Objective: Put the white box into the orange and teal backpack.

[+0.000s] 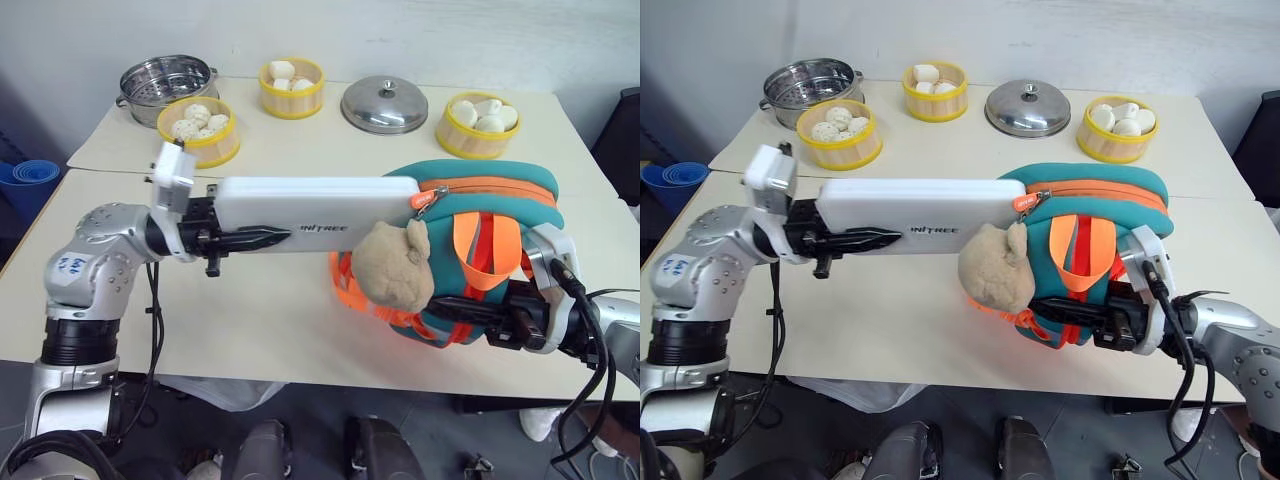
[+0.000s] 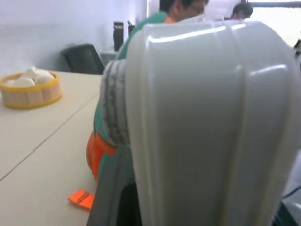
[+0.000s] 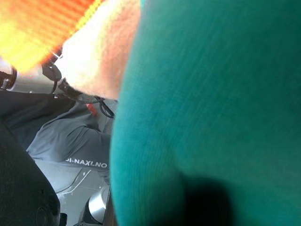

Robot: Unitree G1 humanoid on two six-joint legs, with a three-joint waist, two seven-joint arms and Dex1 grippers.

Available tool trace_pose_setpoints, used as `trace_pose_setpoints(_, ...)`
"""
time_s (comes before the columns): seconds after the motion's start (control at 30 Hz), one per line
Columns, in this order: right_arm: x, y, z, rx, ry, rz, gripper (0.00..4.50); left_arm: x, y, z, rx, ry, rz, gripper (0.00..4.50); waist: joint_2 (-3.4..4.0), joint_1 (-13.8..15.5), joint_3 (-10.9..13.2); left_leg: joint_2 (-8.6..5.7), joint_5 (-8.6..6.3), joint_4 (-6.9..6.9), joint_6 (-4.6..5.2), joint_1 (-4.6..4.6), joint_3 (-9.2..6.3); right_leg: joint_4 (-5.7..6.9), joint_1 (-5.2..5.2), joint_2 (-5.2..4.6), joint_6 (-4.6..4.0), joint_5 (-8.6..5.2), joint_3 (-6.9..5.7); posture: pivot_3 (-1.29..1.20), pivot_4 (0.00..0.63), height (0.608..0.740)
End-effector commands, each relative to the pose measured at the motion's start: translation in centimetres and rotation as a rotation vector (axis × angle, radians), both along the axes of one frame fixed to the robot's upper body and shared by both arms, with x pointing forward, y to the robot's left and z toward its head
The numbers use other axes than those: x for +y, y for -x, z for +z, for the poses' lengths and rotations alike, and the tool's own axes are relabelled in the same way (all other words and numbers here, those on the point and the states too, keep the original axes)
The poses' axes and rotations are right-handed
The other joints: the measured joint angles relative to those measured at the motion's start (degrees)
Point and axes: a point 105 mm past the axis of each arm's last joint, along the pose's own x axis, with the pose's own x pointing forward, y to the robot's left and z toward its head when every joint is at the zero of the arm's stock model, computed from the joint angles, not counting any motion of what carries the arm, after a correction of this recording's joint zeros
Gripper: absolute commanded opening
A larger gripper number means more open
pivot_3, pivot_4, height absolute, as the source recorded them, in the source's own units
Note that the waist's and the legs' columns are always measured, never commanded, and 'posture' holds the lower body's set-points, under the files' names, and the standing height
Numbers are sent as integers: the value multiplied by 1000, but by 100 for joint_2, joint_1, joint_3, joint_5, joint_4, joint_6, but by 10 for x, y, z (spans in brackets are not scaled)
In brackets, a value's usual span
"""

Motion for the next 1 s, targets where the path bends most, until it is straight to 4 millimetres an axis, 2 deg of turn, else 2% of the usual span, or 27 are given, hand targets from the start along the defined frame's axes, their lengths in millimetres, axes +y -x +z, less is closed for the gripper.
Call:
trace_pose_setpoints(0.03,6,5,7,-43,-22,16,26,0,-18,-1,-54,-98,86,1186,-1,1,0,-1,-4,3,8,0,0,0,1,-1,2,1,0,0,150,740)
trace_pose_setpoints(0.17,5,5,6,-42,-22,10,26,-4,-51,4,-58,-174,244,1186,-1,4,0,-2,-10,5,26,1,-1,1,3,-2,7,4,1,0,150,740)
trace_pose_setpoints(0.27,5,4,6,-40,-23,9,26,-21,-57,15,-91,-187,209,1186,-3,26,1,-3,-9,8,27,-3,-3,1,3,-1,8,4,-2,0,150,740)
trace_pose_setpoints(0.33,6,3,4,-39,-23,11,26,-40,-56,22,-110,-183,132,1186,-3,50,1,-4,-9,15,26,-4,-3,3,3,-2,9,5,-2,0,150,740)
trace_pose_setpoints(0.47,9,2,3,-39,-25,20,26,-75,-38,21,-119,-231,-102,1186,-3,86,2,-3,-6,37,21,-19,-2,4,1,0,10,6,-5,0,150,740)
trace_pose_setpoints(0.67,8,-1,3,-47,-21,13,26,-142,-52,3,-125,-218,-149,1186,-5,144,2,-6,-23,65,49,-29,0,1,2,1,22,12,-3,0,150,740)
trace_pose_setpoints(0.9,3,-3,-2,-46,-14,-27,26,-182,-49,-13,-111,-145,-202,1186,-7,111,4,0,-24,61,48,-33,2,1,-9,8,23,13,-1,0,150,740)
trace_pose_setpoints(1.0,2,-5,-6,-50,-2,-44,0,-184,-42,-7,-135,-73,-253,2190,-8,134,4,-1,-23,64,49,-32,1,4,-8,7,23,13,-3,0,150,740)
